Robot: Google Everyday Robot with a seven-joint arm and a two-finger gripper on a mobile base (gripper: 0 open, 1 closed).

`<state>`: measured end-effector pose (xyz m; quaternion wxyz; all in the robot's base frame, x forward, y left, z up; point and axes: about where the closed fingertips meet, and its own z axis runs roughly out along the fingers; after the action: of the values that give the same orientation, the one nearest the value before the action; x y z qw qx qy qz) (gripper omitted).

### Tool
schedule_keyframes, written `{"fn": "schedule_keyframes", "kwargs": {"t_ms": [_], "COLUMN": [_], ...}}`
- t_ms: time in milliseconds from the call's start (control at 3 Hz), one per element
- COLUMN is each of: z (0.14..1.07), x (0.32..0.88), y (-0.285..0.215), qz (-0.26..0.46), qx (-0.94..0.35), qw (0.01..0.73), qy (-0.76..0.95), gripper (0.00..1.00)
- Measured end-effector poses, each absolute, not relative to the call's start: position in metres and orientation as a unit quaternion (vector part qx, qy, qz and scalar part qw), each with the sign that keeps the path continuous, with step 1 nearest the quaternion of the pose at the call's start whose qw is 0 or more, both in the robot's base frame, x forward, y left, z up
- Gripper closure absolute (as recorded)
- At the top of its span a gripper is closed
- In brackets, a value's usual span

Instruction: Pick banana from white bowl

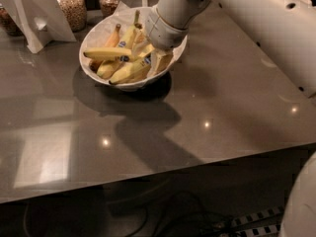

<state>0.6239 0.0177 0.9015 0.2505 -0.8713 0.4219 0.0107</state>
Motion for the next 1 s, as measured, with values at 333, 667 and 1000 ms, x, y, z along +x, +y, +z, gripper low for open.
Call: {"fn": "schedule_keyframes", "kwargs": {"t_ms": [333, 667, 1000], "z": [0.897, 0.897, 0.908], "x": [0.633, 0.634, 0.629], "y": [0.023, 0.026, 0.029], "qz": [0.006, 0.000, -0.010], "qx": [-0.873, -0.875, -0.879], "qw": [0.251, 0.251, 0.248], "qy": [0.418, 0.415, 0.408], "gripper": [0.47, 0.66, 0.89]}}
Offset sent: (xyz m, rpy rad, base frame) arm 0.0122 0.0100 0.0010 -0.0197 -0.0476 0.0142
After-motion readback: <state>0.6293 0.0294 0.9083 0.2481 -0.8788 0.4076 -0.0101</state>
